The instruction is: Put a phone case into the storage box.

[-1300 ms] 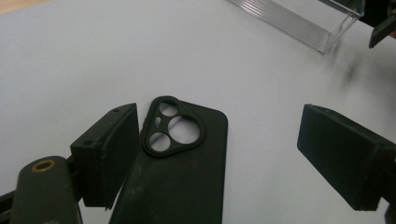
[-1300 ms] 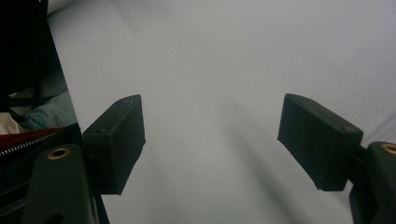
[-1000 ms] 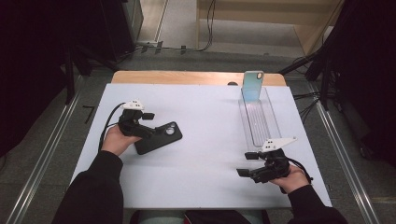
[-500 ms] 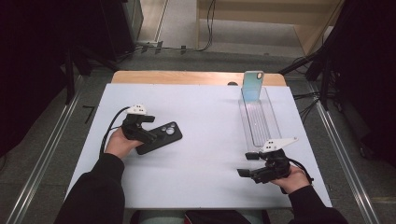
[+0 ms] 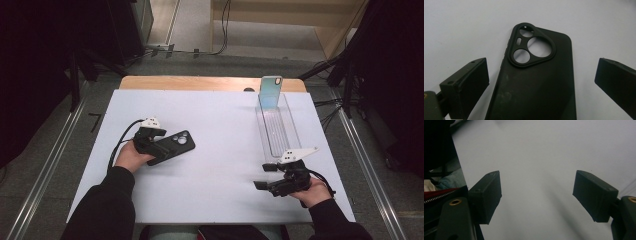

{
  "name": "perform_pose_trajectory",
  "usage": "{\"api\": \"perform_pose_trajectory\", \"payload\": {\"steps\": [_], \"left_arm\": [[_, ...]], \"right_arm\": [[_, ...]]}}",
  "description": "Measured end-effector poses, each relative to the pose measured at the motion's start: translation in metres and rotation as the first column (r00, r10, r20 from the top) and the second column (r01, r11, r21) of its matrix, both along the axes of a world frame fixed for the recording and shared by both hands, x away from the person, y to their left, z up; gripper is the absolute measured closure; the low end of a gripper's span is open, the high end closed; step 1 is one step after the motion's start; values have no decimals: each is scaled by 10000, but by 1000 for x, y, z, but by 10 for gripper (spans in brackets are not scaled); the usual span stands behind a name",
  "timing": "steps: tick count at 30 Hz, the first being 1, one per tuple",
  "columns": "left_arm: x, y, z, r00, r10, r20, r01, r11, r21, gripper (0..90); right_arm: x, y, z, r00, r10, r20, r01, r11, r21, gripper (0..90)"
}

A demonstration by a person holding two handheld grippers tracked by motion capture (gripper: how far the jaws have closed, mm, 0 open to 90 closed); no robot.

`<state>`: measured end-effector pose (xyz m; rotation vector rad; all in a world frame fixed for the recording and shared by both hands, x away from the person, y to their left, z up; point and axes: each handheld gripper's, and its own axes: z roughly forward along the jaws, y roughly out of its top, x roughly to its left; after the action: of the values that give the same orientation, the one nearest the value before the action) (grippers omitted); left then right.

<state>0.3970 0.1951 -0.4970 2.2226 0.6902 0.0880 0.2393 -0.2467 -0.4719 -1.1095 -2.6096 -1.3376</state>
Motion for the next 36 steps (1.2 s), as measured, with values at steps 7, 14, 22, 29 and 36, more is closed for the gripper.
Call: {"api": "perform_pose_trajectory", "payload": {"steps": [7, 14, 22, 29, 36], "left_arm": [[0, -2, -8, 9998, -136, -134, 141, 9992, 363, 2], [-3, -4, -9, 9999, -76, 102, 71, 9984, 563, 3], [-10, -12, -11, 9959, -145, 889, 15, 9895, 1445, 17], [-12, -10, -11, 9930, 32, 1182, -207, 9889, 1470, 110], [-11, -8, -9, 9931, -63, 1175, -111, 9890, 1472, 136]], "right_arm": [[0, 0, 0, 10000, 8, 1, -8, 10000, -24, 211], [0, 0, 0, 10000, 21, -5, -21, 10000, -42, 211], [0, 1, 0, 10000, 14, -66, -14, 10000, -57, 211], [0, 1, -1, 10000, 73, -23, -73, 10000, -31, 211], [0, 2, -1, 9999, 127, -3, -127, 9999, -46, 211]]}}
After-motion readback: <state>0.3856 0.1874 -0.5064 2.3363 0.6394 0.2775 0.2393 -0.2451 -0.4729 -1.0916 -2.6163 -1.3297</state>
